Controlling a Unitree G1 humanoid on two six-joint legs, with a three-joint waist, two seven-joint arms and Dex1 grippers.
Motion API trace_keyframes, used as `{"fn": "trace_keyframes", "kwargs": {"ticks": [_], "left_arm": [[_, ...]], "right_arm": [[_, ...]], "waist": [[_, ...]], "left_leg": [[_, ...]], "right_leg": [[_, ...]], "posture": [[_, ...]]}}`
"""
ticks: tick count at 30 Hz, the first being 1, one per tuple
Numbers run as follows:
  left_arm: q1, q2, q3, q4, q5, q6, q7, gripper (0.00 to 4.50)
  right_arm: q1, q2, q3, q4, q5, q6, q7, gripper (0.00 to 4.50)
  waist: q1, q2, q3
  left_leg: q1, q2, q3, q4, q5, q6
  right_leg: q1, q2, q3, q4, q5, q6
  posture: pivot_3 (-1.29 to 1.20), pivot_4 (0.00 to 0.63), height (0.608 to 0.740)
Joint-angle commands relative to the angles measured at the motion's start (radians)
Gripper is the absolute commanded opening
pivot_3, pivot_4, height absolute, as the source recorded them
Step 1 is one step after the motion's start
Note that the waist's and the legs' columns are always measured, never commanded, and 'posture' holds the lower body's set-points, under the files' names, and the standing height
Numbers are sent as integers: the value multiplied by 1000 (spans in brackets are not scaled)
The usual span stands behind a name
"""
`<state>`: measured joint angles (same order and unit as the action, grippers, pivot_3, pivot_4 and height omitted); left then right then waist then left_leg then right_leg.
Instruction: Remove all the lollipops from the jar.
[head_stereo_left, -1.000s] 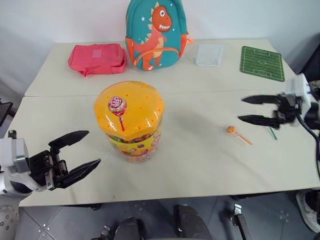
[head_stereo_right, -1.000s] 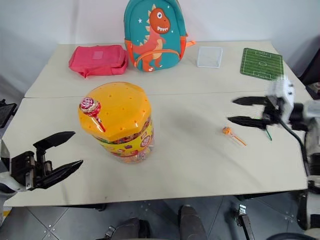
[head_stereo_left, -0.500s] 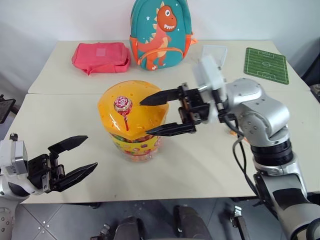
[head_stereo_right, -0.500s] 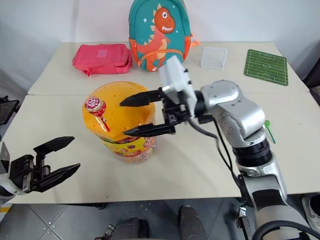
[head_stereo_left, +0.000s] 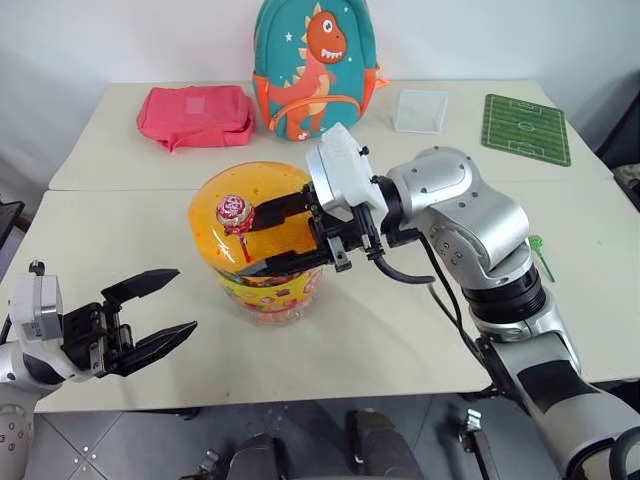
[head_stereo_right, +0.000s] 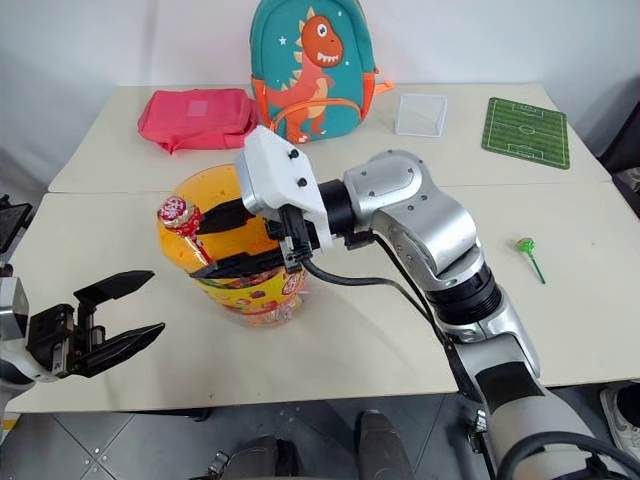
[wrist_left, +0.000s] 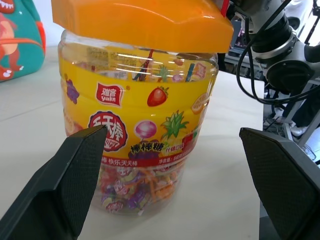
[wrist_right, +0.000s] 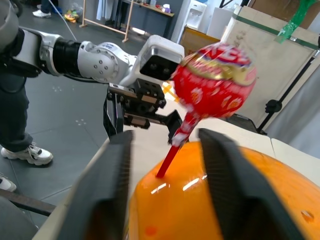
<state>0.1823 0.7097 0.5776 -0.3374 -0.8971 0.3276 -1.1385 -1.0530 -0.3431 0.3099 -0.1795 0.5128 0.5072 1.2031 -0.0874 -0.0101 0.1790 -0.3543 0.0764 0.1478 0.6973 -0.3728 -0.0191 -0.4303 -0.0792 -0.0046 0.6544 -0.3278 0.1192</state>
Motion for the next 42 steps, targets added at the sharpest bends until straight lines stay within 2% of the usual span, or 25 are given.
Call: {"fn": "trace_keyframes", "kwargs": {"ticks": [1, 3, 9, 13, 15, 17, 22, 25, 28, 30, 33, 37, 42], "left_arm": [[-4, 11, 5, 0, 2, -5, -12, 4500], [-12, 8, -4, 3, 5, -7, -11, 4500], [-25, 1, -18, -1, 7, -9, -10, 4500], [-88, -49, 7, -19, -62, -6, 68, 4500], [-77, -27, -3, -49, -50, -4, 41, 4500], [-57, -14, -15, -82, -35, -10, 18, 4500], [-18, -1, -35, -127, -10, -20, -11, 4500], [7, -1, -49, -133, 11, -29, -35, 4500], [21, 5, -88, -130, 77, -78, -76, 4500], [11, -3, -119, -153, 105, -104, -69, 4500], [2, -8, -155, -180, 100, -96, -48, 4500], [20, 12, -184, -186, 122, -111, -83, 4500], [21, 23, -167, -200, 87, -84, -68, 4500]], "right_arm": [[-10, 10, -13, -14, 5, 16, -17, 710], [-6, 17, -24, -9, 11, 16, -27, 27], [8, 60, -110, 5, 98, 28, -47, 27], [12, 27, -283, 29, 298, 71, 22, 27], [-19, -29, -375, 66, 397, 177, -18, 27], [-27, -104, -428, 96, 429, 242, -32, 27], [66, -425, -438, 207, 269, 230, 61, 27], [149, -558, -424, 290, 153, 167, 80, 27], [328, -723, -377, 424, -62, -15, 90, 27], [404, -794, -315, 508, -220, -105, 22, 27], [432, -823, -262, 607, -363, -168, -72, 27], [498, -821, -268, 691, -406, -157, -87, 27], [525, -779, -278, 793, -458, -184, -186, 27]], "waist": [[-1, 0, 0], [-1, 0, 0], [0, 0, 0], [8, -2, 0], [7, -3, -1], [7, -3, -1], [7, -2, -1], [7, -2, -1], [11, -2, -1], [13, -2, -1], [7, -2, 0], [1, -1, 0], [4, 0, 0]], "left_leg": [[0, 0, 0, 0, 0, 0], [0, 0, 0, 0, 0, 0], [0, 0, 0, 0, 0, 0], [-2, -1, -1, 0, 0, 0], [-2, 0, -2, 0, 0, 0], [-2, 0, -2, 0, 0, 0], [-2, -1, -2, -2, -1, 2], [-2, -2, -1, -2, -1, 2], [-2, -2, 1, -2, -1, 2], [-2, -3, 4, -2, -1, 2], [-2, -3, 11, -1, -1, 3], [3, -2, 15, -2, -1, 3], [3, -1, 21, -1, -1, 3]], "right_leg": [[0, 0, 0, 0, 0, 0], [0, 0, 0, 0, 0, 0], [0, 0, 0, 0, 0, 0], [0, -1, -2, -1, 0, 0], [1, -2, -3, -1, 0, 0], [1, -2, -3, -1, 0, 0], [1, -2, -4, -6, 0, 0], [2, -2, -3, -12, 0, 0], [2, -2, -1, -14, 0, 0], [3, -2, -1, -16, 0, 0], [2, -2, 2, -16, 0, 0], [2, 0, 9, -11, 0, 0], [0, 1, 10, -11, 0, 0]], "posture": [[0, 150, 740], [0, 150, 740], [0, 150, 740], [0, 150, 740], [0, 150, 740], [0, 150, 740], [0, 150, 740], [0, 150, 740], [0, 150, 740], [0, 150, 740], [0, 150, 740], [0, 150, 740], [0, 150, 740]]}}
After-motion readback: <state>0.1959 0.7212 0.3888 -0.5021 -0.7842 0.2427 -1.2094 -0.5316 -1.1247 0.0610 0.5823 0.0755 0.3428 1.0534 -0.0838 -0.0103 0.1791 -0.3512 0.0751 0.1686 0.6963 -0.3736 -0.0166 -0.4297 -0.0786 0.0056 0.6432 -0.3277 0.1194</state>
